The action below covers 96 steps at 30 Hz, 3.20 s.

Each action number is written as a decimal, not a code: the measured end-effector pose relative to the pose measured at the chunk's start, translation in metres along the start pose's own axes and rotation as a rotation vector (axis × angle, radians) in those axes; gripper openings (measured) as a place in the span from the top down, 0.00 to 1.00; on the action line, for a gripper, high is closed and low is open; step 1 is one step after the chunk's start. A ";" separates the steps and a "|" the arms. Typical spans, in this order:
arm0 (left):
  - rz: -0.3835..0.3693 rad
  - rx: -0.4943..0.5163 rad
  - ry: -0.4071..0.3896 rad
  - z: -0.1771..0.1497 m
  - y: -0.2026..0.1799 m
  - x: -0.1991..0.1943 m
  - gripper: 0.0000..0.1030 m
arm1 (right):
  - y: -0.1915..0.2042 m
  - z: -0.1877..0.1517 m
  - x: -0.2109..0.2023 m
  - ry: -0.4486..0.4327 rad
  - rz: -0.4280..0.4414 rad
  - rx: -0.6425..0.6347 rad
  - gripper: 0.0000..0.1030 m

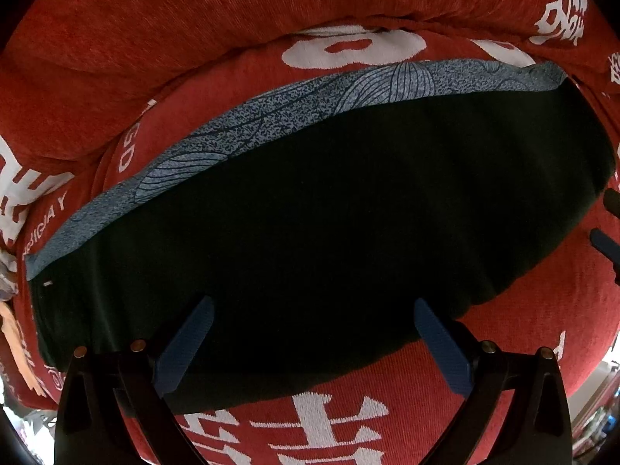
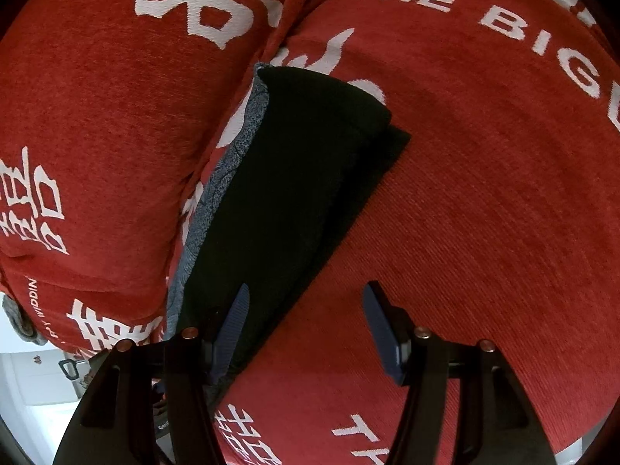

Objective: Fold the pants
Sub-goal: 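Lift the strip end with both grippers and fold it over the middle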

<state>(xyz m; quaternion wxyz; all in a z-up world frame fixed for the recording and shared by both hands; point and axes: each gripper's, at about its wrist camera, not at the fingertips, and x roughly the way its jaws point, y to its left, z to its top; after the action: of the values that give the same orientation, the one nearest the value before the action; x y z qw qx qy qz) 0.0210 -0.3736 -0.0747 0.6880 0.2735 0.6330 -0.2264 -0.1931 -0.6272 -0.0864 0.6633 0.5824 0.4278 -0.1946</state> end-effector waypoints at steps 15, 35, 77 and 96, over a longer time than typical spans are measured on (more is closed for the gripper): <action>-0.094 -0.072 -0.142 0.028 0.000 -0.026 0.10 | -0.005 0.034 0.027 -0.094 0.192 0.074 0.87; -0.106 -0.150 -0.182 0.003 0.071 -0.021 0.14 | 0.186 -0.069 -0.024 -0.122 0.019 -0.618 0.87; -0.383 -0.246 -0.019 -0.059 0.154 -0.015 0.57 | 0.119 -0.138 0.137 0.269 0.175 0.050 0.89; -0.145 -0.227 -0.195 -0.025 0.152 -0.052 0.28 | 0.190 -0.108 0.085 0.176 0.027 -0.352 0.69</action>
<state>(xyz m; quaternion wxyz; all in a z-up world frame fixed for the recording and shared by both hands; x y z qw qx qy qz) 0.0967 -0.2453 -0.0103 0.7545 0.1241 0.6029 -0.2278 -0.0389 -0.4582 -0.0343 0.7173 0.4780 0.5038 -0.0563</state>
